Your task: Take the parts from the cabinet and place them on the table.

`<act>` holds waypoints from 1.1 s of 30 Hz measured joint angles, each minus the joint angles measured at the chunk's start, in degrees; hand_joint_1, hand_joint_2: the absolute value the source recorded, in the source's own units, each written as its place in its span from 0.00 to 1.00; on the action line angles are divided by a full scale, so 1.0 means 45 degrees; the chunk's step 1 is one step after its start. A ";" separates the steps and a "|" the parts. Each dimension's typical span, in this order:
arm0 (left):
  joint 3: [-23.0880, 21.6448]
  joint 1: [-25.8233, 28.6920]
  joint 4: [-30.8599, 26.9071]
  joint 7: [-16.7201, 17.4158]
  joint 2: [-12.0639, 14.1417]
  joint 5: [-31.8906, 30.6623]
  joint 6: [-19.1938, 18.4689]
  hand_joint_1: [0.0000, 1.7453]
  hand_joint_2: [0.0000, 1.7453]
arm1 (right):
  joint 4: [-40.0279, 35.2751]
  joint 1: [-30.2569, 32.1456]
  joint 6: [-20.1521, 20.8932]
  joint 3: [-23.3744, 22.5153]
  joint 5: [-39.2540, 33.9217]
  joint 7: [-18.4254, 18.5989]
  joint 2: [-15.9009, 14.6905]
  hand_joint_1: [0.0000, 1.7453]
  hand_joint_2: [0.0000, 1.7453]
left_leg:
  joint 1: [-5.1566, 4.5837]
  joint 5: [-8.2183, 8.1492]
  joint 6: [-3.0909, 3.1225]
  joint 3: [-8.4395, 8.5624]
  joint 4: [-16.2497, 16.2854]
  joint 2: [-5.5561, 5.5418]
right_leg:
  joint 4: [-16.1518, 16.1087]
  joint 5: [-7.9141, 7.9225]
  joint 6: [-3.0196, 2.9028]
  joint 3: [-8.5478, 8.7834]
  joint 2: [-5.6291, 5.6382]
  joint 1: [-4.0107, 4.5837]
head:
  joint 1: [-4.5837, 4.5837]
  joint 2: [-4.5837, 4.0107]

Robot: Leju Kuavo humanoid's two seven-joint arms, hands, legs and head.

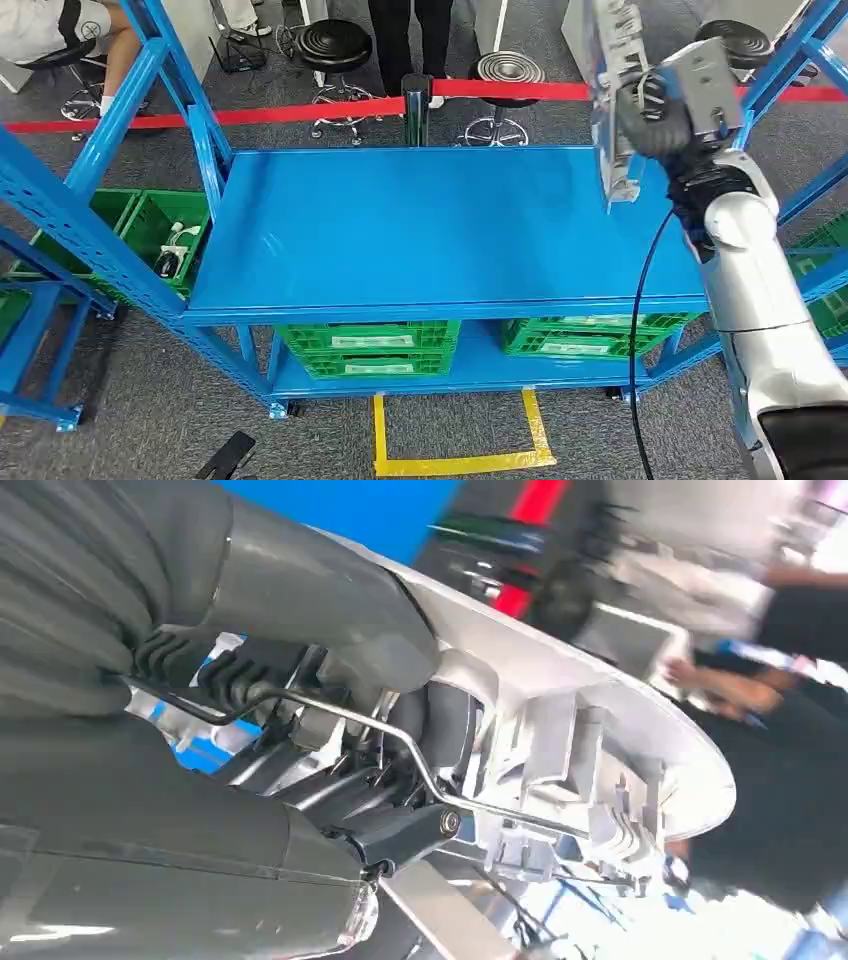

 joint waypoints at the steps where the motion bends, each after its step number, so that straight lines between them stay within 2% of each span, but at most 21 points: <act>1: 0.0000 -0.0001 -0.0005 0.0000 0.0005 0.0000 0.0015 0.00 1.00 | -0.0309 0.0070 -0.0212 -0.0217 -0.0207 0.0000 0.0038 1.00 1.00 | 0.0000 0.0000 0.0000 0.0000 0.0000 -0.0005 | 0.0000 -0.0001 -0.0001 -0.0001 -0.0002 0.0000 | 0.0000 0.0000; 9: 0.0000 0.0016 -0.0005 -0.0194 0.0039 -0.0102 0.0083 0.00 1.00 | -0.2122 0.0464 -0.0893 -0.1496 -0.1044 -0.0141 0.0170 1.00 1.00 | 0.0004 0.0001 -0.0002 -0.0004 -0.0001 -0.0036 | -0.0002 -0.0008 0.0004 -0.0003 -0.0020 0.0001 | -0.0010 0.0000; 14: -0.0005 0.0000 -0.0015 -0.0141 0.0039 -0.0184 0.0083 0.00 1.00 | -0.3301 0.0422 -0.1116 -0.2058 -0.2689 0.0082 0.0364 1.00 1.00 | 0.0003 0.0003 -0.0004 -0.0005 -0.0001 -0.0030 | 0.0000 -0.0008 0.0004 -0.0002 -0.0020 0.0002 | -0.0010 0.0000; 24: -0.0005 -0.0016 -0.0087 -0.0087 0.0039 -0.0204 0.0087 0.00 1.00 | -0.4716 0.0289 -0.1194 -0.2496 -0.3157 0.0408 0.0719 1.00 1.00 | 0.0004 0.0003 -0.0004 -0.0005 -0.0002 -0.0017 | -0.0001 -0.0008 0.0004 -0.0003 -0.0017 0.0001 | -0.0015 0.0000; 27: -0.0005 -0.0017 -0.0087 -0.0180 0.0039 -0.0253 0.0083 0.00 1.00 | -0.4992 0.0265 -0.1102 -0.2520 -0.3876 0.0442 0.0821 1.00 1.00 | 0.0003 0.0002 -0.0003 -0.0005 -0.0002 -0.0001 | -0.0001 -0.0008 0.0004 -0.0004 -0.0016 0.0001 | -0.0010 0.0000; 33: -0.0005 -0.0042 -0.0083 -0.0219 0.0039 -0.0335 0.0107 0.00 1.00 | -0.5721 0.0036 -0.1000 -0.2466 -0.5863 0.1190 0.1214 1.00 1.00 | 0.0004 0.0002 -0.0004 -0.0004 -0.0003 0.0033 | 0.0000 -0.0008 0.0004 -0.0006 -0.0014 0.0004 | -0.0015 0.0000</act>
